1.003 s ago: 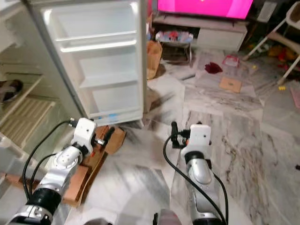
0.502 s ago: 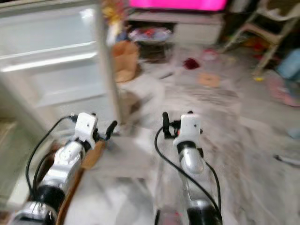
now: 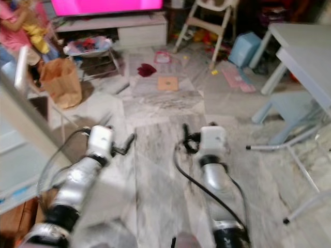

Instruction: Restocking fridge

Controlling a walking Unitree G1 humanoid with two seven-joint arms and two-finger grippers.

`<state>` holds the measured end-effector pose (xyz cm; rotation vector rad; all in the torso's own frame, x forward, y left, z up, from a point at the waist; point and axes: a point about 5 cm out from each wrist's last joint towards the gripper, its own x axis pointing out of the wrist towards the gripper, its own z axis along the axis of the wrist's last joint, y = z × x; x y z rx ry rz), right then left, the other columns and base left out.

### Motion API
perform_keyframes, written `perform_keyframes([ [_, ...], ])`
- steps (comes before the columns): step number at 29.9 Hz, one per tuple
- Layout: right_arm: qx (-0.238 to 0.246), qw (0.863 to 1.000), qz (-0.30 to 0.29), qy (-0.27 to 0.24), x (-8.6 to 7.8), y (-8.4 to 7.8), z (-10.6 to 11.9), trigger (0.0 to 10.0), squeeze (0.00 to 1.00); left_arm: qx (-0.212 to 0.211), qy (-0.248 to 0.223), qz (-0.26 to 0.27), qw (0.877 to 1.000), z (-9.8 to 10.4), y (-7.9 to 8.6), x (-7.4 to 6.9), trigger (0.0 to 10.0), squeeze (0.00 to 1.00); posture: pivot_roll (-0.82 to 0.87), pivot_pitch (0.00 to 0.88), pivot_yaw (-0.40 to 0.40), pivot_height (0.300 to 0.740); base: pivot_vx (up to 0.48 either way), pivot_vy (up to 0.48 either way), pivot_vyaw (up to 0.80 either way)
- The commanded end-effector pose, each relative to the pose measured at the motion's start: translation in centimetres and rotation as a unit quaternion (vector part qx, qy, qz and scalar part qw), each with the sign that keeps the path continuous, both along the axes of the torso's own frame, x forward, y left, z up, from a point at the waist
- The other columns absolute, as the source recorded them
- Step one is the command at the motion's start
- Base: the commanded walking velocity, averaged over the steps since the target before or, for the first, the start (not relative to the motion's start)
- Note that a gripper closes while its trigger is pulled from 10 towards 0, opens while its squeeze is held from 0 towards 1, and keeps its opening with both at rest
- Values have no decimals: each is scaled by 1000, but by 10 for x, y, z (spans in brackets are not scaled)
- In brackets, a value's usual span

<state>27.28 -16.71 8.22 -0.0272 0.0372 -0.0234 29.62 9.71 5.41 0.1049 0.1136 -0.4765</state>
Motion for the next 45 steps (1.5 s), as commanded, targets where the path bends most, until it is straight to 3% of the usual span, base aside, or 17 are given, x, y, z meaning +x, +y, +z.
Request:
perform_keyframes([
  [1, 6, 1000, 9, -8, 1, 9, 3, 10000, 0, 9, -5, 14, 1000, 1, 12, 2, 10000, 0, -93, 0, 4, 740, 368, -304, -800],
  [33, -5, 999, 30, -26, 5, 20, 8, 10000, 0, -15, -15, 13, 1000, 7, 11, 5, 10000, 0, -99, 0, 9, 740, 448, -25, -800],
  [45, -16, 999, 27, -36, 6, 19, 9, 10000, 0, -8, -18, 13, 1000, 9, 14, 5, 10000, 0, -93, 0, 16, 740, 133, 0, -80],
])
